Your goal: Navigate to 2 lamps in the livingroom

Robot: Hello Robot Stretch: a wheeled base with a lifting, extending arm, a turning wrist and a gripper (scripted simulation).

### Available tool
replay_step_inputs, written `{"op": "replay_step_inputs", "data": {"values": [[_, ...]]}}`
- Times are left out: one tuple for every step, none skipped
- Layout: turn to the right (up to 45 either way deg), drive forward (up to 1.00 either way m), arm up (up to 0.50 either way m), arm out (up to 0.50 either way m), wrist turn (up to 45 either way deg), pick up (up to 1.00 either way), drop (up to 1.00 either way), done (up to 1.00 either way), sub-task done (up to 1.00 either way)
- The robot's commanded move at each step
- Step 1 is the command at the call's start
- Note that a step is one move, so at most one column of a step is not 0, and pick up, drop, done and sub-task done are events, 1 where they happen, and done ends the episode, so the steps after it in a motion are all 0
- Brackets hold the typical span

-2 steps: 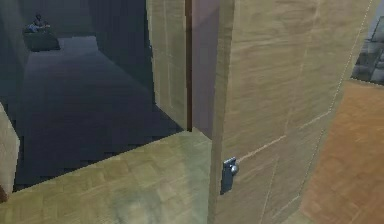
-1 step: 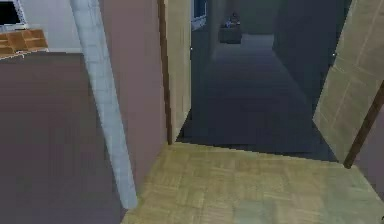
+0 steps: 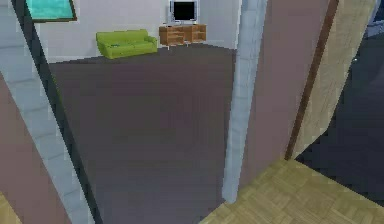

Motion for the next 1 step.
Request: {"op": "replay_step_inputs", "data": {"values": [[0.0,0.60,0.00,0.00,0.0,0.00,0.00,0.00,0.00]]}}
